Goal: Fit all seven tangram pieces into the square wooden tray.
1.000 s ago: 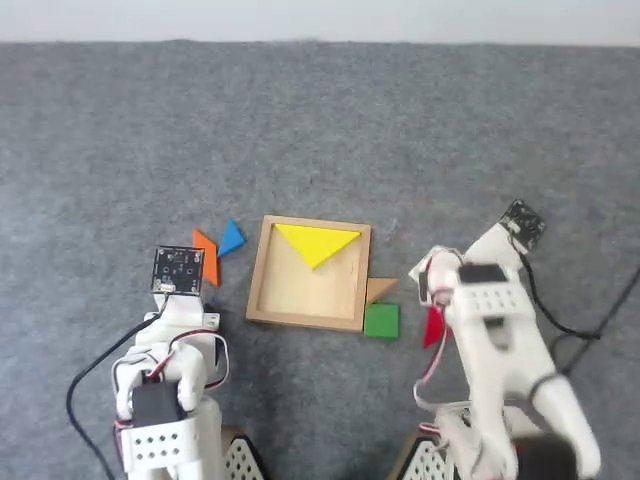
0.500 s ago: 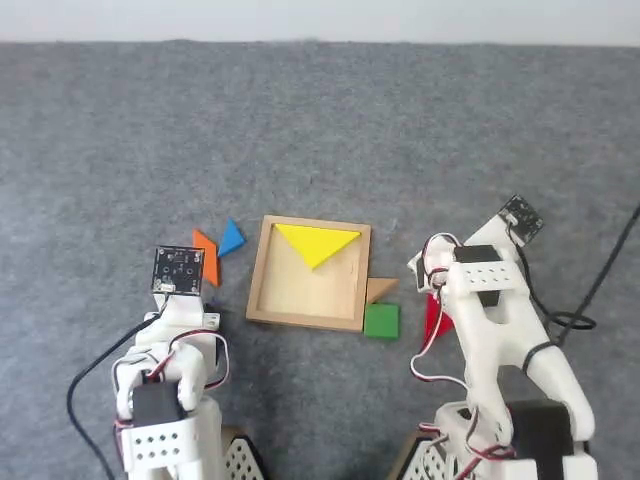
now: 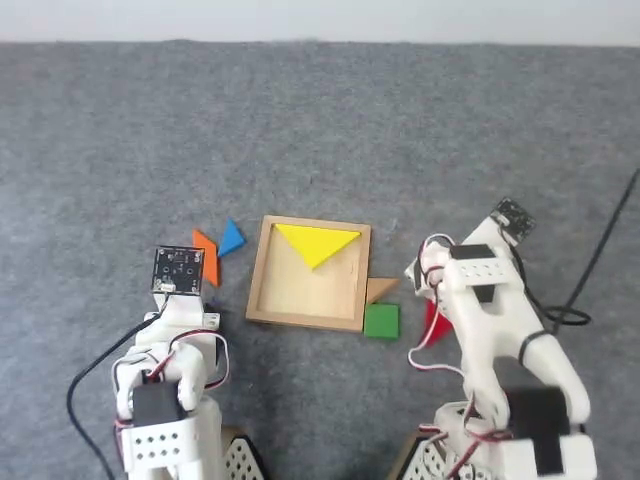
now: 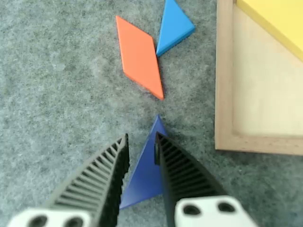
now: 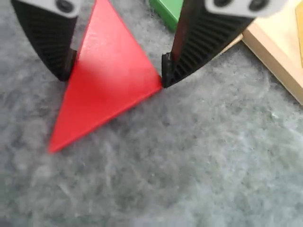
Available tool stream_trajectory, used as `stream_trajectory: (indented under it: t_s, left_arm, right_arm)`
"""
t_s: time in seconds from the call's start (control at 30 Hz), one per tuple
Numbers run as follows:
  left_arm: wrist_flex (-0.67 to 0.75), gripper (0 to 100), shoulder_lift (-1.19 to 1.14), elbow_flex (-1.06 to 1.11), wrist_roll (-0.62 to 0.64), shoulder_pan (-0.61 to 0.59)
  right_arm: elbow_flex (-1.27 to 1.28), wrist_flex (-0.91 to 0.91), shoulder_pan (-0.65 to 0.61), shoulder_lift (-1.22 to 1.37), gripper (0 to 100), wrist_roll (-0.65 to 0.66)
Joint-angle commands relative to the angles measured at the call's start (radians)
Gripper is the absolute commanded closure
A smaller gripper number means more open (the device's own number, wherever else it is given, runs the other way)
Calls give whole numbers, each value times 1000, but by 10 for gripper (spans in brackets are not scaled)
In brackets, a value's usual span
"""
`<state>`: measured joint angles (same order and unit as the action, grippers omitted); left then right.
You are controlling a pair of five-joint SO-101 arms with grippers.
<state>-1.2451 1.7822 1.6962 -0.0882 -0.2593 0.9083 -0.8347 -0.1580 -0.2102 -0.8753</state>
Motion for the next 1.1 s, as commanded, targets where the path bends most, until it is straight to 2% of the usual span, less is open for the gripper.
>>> stream_trajectory:
  t_s: [0.0,1.07]
  left_arm:
    - [-3,914,14,-12,-6,-5]
    - [-3,914,14,-12,-6,-5]
  right_arm:
    - [-86,-12,-10,85,709,32]
    - [-130,-30,-8,153,713,98]
